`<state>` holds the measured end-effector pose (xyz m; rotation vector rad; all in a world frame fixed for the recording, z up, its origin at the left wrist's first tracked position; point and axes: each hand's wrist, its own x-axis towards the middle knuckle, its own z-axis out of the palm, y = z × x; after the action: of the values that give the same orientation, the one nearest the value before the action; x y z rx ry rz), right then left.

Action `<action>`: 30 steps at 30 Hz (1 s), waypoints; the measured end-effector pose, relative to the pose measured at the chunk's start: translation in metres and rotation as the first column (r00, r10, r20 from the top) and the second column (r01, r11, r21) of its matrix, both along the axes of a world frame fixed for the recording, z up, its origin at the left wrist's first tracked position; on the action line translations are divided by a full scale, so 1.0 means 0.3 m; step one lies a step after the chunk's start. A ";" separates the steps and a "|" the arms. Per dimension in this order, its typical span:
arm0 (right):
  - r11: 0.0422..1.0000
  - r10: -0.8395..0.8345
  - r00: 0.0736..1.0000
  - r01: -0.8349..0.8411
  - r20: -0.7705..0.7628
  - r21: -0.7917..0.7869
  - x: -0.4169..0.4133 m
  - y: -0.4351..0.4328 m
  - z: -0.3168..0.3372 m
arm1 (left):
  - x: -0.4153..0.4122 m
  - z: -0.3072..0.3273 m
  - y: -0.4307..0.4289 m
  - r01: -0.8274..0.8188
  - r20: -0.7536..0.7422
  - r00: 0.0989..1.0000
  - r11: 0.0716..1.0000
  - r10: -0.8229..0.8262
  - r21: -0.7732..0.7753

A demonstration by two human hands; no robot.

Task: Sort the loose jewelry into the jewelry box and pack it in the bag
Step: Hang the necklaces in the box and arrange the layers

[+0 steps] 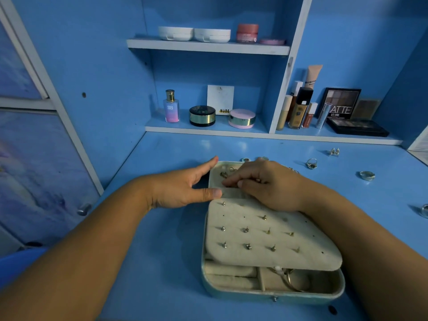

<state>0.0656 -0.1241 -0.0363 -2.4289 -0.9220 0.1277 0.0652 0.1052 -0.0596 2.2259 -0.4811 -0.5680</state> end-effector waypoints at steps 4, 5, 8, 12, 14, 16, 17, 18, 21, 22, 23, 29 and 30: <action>0.993 -0.102 0.992 0.097 0.073 0.069 -0.001 -0.004 -0.003 | -0.012 -0.001 -0.004 0.002 0.037 0.999 1.000 -0.002 -0.006; 0.992 -0.125 0.987 0.122 0.099 0.033 0.000 -0.006 -0.005 | -0.016 -0.001 -0.007 -0.002 0.049 0.999 1.000 0.002 -0.007; 0.992 -0.102 0.994 0.104 0.038 -0.070 -0.008 -0.006 -0.003 | -0.023 -0.004 -0.011 -0.015 0.080 0.997 1.000 0.015 0.000; 0.996 -0.071 0.997 0.073 -0.043 0.053 -0.015 -0.001 0.011 | -0.021 -0.004 -0.007 -0.006 0.088 0.996 1.000 0.005 0.014; 0.992 -0.123 0.992 0.123 0.007 0.008 -0.009 -0.004 0.005 | -0.023 0.000 -0.008 -0.003 0.094 0.996 1.000 0.002 0.013; 0.986 -0.141 0.989 0.144 0.048 -0.081 -0.008 -0.006 0.000 | -0.025 0.003 -0.009 -0.001 0.102 0.995 1.000 -0.001 0.017; 0.985 -0.139 0.989 0.144 0.050 -0.100 -0.009 -0.007 -0.001 | -0.025 0.005 -0.010 -0.001 0.104 0.995 1.000 -0.001 0.019; 0.985 -0.140 0.989 0.143 0.045 -0.095 -0.011 -0.008 0.002 | -0.026 0.008 -0.012 -0.001 0.103 0.995 1.000 -0.001 0.021; 0.986 -0.162 0.985 0.164 0.056 -0.028 -0.012 -0.013 0.006 | -0.028 0.013 -0.011 -0.005 0.098 0.995 1.000 0.003 0.023; 0.984 -0.172 0.982 0.174 0.072 -0.026 -0.010 -0.016 0.006 | -0.029 0.014 -0.012 -0.006 0.099 0.995 1.000 0.003 0.025; 0.983 -0.177 0.981 0.180 0.085 -0.037 -0.007 -0.019 0.005 | -0.029 0.014 -0.013 -0.008 0.099 0.995 1.000 0.005 0.025; 0.989 -0.139 0.989 0.142 0.045 -0.049 -0.016 -0.007 0.003 | -0.028 0.010 -0.009 -0.013 0.086 0.996 1.000 0.012 0.013; 0.990 -0.124 0.992 0.125 0.021 -0.061 -0.019 -0.002 0.004 | -0.027 0.009 -0.008 -0.013 0.081 0.997 1.000 0.012 0.014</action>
<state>0.0599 -0.1246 -0.0352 -2.5410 -0.7814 0.0919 0.0572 0.1027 -0.0570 2.2714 -0.5059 -0.4773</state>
